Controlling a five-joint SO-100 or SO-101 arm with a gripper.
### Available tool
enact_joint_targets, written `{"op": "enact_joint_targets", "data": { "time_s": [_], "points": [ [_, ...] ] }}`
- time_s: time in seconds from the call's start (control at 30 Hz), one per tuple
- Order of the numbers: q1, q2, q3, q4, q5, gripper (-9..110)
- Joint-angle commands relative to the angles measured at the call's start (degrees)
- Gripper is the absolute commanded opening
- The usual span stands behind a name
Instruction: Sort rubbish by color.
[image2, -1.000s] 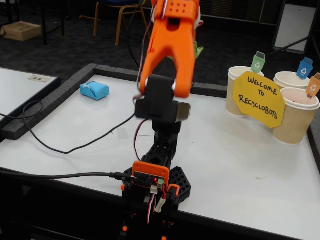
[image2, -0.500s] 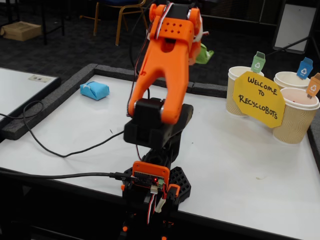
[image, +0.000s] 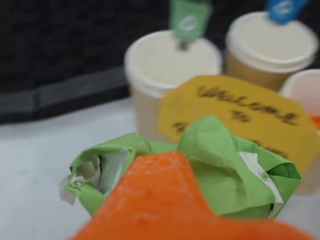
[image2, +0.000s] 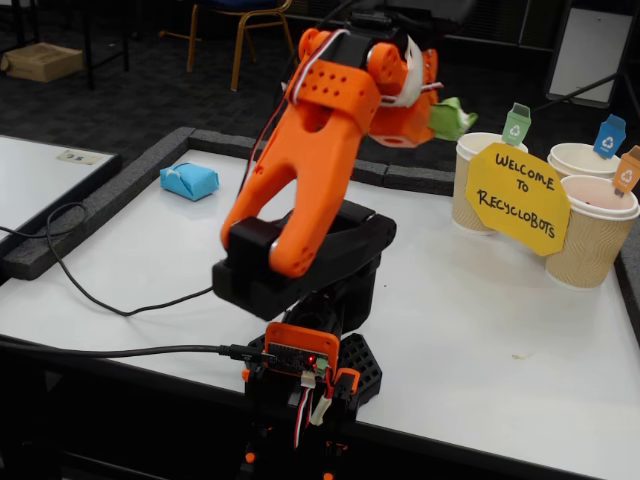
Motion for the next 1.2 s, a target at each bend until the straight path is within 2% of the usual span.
{"op": "enact_joint_targets", "data": {
  "time_s": [0.0,0.27,0.6,0.97,1.17],
  "points": [
    [3.69,3.43,-0.97,-2.11,-1.14,0],
    [8.88,6.94,3.69,-4.75,-1.49,0],
    [8.79,9.23,6.06,-4.92,-1.49,0],
    [6.24,9.23,5.89,-5.19,-1.49,0],
    [0.26,9.05,4.22,-4.75,-1.49,0]
  ]
}}
